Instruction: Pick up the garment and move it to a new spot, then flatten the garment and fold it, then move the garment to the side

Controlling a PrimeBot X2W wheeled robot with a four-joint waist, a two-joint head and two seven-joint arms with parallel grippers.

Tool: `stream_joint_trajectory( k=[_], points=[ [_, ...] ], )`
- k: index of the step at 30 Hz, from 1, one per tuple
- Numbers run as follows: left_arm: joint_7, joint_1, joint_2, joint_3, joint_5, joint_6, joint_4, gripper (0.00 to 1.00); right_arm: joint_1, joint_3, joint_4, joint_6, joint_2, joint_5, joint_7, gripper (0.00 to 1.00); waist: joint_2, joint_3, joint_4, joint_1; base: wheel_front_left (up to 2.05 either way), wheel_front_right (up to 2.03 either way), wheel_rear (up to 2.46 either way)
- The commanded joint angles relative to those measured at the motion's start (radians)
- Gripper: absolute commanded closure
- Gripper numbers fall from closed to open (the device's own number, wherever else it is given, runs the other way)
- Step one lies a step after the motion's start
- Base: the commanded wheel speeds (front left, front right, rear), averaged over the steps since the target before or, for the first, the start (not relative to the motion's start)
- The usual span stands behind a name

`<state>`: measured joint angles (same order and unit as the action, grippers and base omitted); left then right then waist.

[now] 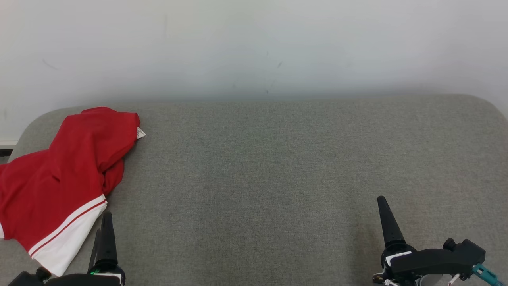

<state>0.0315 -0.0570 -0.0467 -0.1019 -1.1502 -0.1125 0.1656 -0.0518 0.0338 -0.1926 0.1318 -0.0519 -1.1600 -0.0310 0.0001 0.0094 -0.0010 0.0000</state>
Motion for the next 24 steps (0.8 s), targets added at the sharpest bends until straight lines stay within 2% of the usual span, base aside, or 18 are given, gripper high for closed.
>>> stream_joint_trajectory(
  k=[1,23,24],
  points=[
    [0.008,-0.002,-0.003,0.001,0.033,0.004,-0.020,0.00,-0.009,-0.004,0.019,-0.001,0.000,0.031,-0.010,0.00,-0.0001,0.000,0.000,0.0000,0.00,0.00,0.00],
    [0.078,0.026,-0.004,0.036,0.435,0.045,-0.075,0.00,0.004,-0.032,0.057,-0.001,0.001,0.426,-0.079,0.00,-0.0001,0.007,0.000,0.0000,0.00,0.00,0.00],
    [0.085,0.027,-0.006,0.040,0.478,0.044,-0.081,0.00,0.006,-0.033,0.061,-0.001,0.001,0.465,-0.086,0.00,-0.0001,0.008,-0.001,0.0000,0.00,0.00,0.00]
  ],
)
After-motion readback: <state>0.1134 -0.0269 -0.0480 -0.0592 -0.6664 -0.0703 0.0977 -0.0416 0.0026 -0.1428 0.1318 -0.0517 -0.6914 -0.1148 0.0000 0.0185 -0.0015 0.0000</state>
